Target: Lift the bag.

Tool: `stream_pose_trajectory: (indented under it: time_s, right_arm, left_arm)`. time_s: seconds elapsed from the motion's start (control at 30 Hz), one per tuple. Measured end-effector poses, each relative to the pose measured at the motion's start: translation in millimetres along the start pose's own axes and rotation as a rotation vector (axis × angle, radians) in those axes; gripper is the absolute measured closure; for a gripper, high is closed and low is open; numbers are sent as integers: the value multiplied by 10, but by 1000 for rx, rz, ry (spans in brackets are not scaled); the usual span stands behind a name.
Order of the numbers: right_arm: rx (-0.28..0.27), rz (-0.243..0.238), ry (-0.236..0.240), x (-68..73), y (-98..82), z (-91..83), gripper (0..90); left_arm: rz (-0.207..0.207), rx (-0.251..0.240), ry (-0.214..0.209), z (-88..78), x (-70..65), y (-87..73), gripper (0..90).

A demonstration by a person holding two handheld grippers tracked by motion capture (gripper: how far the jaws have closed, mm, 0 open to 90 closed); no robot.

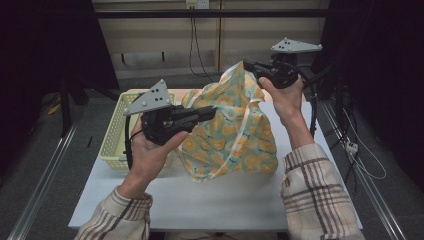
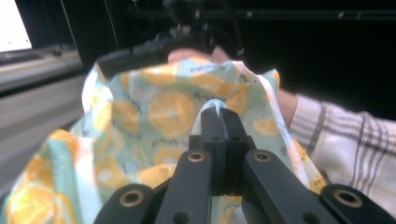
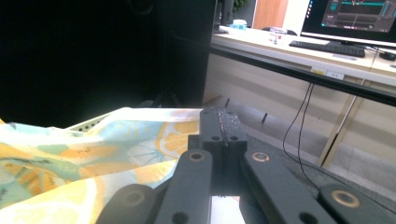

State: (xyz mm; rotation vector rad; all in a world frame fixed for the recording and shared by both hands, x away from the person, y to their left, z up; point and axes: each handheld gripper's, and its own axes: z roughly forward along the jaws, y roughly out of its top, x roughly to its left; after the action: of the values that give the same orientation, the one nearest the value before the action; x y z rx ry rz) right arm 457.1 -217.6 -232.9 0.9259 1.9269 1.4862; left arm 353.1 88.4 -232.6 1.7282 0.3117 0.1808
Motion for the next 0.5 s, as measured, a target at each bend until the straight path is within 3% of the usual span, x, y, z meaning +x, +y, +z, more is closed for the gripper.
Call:
stream_pose_trajectory:
  time_s: [0.2,0.5]
  right_arm:
    - [33,13,-19,-67,-134,64,900]
    - [86,49,-14,-147,-428,180,900]
  left_arm:
    - [-19,131,41,187,82,-275,900]
    - [-59,201,47,286,178,-566,900]
